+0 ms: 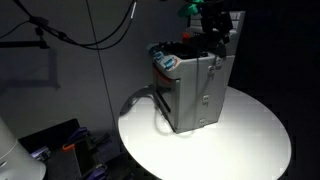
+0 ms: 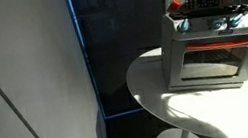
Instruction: Push the bottom right button on the toy stove
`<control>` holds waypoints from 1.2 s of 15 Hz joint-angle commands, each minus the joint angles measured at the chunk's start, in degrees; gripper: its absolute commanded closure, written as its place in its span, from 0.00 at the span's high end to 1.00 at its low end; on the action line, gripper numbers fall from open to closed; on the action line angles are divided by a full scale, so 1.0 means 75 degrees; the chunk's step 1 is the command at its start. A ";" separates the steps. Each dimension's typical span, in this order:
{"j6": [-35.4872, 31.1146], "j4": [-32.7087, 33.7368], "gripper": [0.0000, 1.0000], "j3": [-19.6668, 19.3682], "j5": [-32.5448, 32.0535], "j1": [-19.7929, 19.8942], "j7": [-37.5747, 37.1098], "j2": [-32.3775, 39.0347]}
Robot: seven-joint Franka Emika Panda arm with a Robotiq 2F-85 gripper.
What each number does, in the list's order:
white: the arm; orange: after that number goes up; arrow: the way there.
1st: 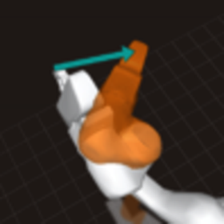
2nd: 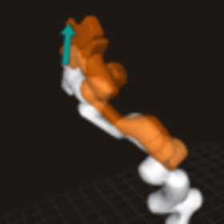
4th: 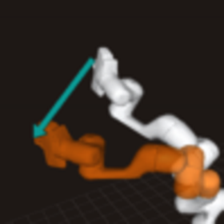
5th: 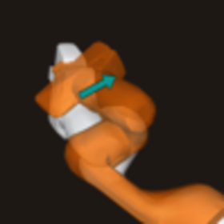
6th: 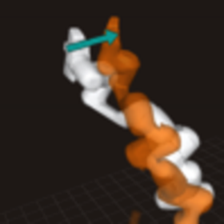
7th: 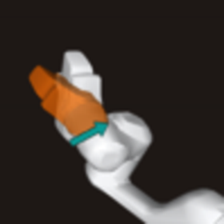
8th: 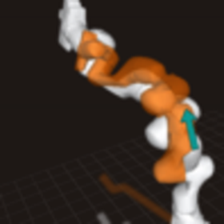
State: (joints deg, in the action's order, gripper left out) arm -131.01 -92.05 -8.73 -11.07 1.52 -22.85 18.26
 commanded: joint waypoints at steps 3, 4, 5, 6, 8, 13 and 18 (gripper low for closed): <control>0.0078 0.0153 1.00 0.0025 0.0093 0.0030 0.0146 -0.0056; 0.0128 0.0096 1.00 0.0046 0.0123 0.0030 0.0192 -0.0124; 0.0217 0.0024 1.00 0.0089 0.0205 0.0046 0.0299 -0.0215; 0.0279 -0.0014 1.00 0.0113 0.0246 0.0051 0.0364 -0.0273; 0.0484 -0.0096 1.00 0.0199 0.0453 0.0090 0.0602 -0.0428; 0.1348 -0.0165 1.00 0.0421 0.1251 0.0198 0.1553 -0.0795; 0.2571 -0.0200 1.00 0.0475 0.1782 0.0257 0.2361 -0.1221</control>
State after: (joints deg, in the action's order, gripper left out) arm -116.34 -92.20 -6.18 0.52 2.15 -8.75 12.19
